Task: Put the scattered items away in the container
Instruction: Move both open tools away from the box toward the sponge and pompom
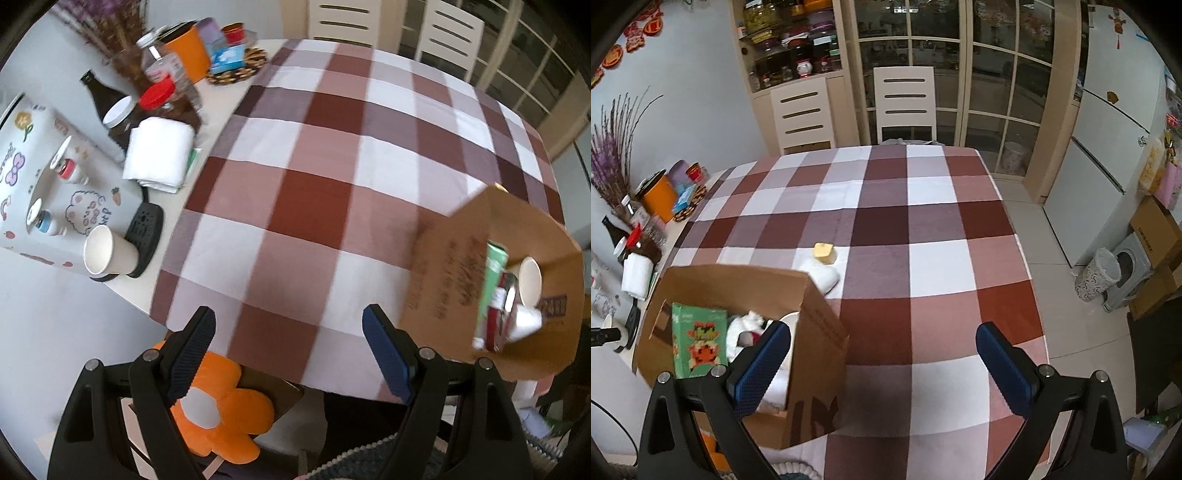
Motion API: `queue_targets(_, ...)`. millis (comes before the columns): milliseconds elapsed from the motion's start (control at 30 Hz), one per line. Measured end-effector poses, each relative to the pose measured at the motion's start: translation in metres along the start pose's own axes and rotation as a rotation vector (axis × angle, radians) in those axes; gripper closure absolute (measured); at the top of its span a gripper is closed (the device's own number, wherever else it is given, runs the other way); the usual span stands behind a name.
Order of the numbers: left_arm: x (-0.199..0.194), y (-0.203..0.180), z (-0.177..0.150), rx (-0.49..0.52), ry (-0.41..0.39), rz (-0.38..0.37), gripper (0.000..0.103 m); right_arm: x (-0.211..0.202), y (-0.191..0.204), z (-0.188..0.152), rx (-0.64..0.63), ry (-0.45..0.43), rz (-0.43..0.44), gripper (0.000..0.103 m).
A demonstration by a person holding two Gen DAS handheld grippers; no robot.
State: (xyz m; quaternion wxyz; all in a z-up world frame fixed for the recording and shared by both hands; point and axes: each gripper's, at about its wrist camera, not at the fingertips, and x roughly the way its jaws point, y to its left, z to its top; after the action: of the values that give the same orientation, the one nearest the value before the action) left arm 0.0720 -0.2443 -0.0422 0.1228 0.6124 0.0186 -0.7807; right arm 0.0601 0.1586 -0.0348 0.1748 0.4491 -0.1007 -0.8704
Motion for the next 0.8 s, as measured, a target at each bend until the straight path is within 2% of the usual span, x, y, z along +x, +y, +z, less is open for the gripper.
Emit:
queue_targets(200,0.022,0.031,0.032,0.039,-0.045,0.005,0.02,0.022,-0.022,0.011,0.055,0.013,-0.034,0.0)
queue_targets(367,0.06,0.039,0.069,0.128,-0.079,-0.061,0.02,0.053,-0.041,0.023,0.049,0.045,-0.062,0.0)
queue_targets(567,0.112,-0.001,0.115,0.318,-0.039,-0.127,0.02,0.113,-0.063,0.047,0.063,0.147,0.057,0.0)
queue_targets(700,0.144,-0.04,0.146,0.41,-0.011,-0.186,0.02,0.161,-0.058,0.063,-0.017,0.226,0.181,0.0)
queue_targets(800,0.167,-0.074,0.168,0.482,0.007,-0.212,0.02,0.196,-0.04,0.073,-0.12,0.275,0.237,0.0)
